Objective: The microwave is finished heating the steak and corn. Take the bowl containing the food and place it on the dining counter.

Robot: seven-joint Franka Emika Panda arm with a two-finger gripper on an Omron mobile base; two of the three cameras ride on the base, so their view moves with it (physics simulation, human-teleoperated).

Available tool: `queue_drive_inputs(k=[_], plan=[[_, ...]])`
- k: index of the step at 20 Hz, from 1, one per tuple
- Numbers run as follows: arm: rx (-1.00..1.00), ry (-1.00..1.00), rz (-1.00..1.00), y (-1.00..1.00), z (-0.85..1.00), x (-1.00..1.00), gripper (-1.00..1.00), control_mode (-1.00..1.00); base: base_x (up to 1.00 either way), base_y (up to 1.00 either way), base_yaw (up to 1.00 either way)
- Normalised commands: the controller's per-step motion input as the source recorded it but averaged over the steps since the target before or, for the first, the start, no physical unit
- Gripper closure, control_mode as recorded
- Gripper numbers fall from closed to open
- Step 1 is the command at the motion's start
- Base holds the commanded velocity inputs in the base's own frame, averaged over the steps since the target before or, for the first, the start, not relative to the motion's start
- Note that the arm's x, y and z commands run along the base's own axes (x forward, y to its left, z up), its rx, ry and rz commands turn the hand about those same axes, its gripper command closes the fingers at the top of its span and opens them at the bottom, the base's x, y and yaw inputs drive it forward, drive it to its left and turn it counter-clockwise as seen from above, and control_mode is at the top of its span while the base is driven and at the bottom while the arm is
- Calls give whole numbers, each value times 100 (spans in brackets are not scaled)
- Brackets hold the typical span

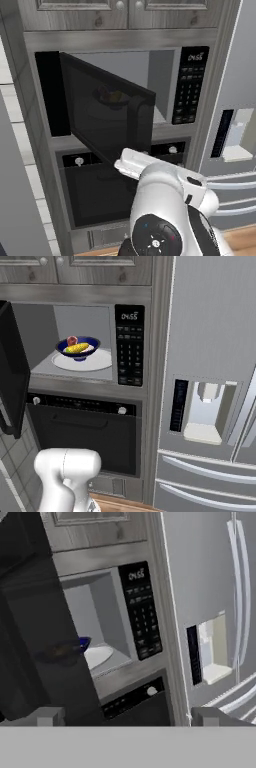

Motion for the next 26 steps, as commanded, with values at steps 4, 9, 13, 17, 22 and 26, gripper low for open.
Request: queue_drive_inputs(k=[4, 9, 13, 17, 22, 26], plan=[[29, 0, 41, -93, 10, 21, -100, -100, 0, 0, 0], [27, 0, 51, -79, 3, 18, -100, -100, 0, 0, 0], [26, 0, 59, -61, 0, 32, -100, -100, 0, 0, 0], [24, 6, 61, -35, -18, 64, -100, -100, 0, 0, 0], [18, 4, 38, 20, -30, 95, -100, -100, 0, 0, 0], [19, 0, 15, 72, 0, 85, -100, -100, 0, 0, 0]])
